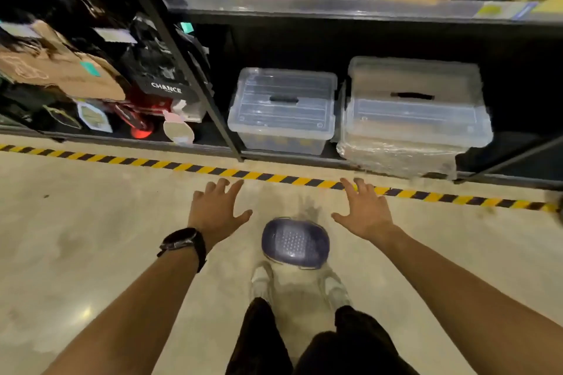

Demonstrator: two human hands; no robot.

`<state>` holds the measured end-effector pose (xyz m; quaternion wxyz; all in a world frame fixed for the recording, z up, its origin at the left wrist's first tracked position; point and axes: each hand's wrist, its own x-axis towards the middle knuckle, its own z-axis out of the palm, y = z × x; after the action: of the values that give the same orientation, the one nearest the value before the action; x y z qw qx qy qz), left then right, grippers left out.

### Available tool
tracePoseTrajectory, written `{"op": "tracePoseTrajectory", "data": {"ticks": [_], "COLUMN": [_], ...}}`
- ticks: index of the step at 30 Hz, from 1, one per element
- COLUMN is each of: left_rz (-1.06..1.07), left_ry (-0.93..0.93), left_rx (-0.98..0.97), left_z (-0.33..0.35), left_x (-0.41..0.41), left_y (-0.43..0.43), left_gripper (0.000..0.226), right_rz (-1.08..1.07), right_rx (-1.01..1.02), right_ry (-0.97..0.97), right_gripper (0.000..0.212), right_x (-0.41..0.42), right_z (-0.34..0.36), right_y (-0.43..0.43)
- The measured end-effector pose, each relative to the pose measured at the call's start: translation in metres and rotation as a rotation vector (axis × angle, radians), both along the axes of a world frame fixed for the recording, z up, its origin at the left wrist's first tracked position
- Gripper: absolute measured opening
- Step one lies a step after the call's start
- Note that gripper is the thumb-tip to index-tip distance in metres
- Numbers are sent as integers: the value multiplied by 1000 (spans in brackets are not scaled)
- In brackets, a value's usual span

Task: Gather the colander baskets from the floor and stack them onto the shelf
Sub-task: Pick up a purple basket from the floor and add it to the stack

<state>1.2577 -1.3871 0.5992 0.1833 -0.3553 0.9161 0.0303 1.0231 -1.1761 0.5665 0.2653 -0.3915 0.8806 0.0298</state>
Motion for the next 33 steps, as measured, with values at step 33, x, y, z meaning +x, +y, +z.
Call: {"op": "tracePoseTrajectory", "data": {"ticks": [33], "left_rz": [-97], "left_ry": [-41], "left_rx": [429], "left_z": [-542], "left_x": [-5], "left_y": [-17], "left_gripper": [90], "right_rz": [-477], "right_rx": [211], "right_ry": [-248], "right_gripper": [94], "right_x": [62], "right_z": [-517], "right_y": [57]}}
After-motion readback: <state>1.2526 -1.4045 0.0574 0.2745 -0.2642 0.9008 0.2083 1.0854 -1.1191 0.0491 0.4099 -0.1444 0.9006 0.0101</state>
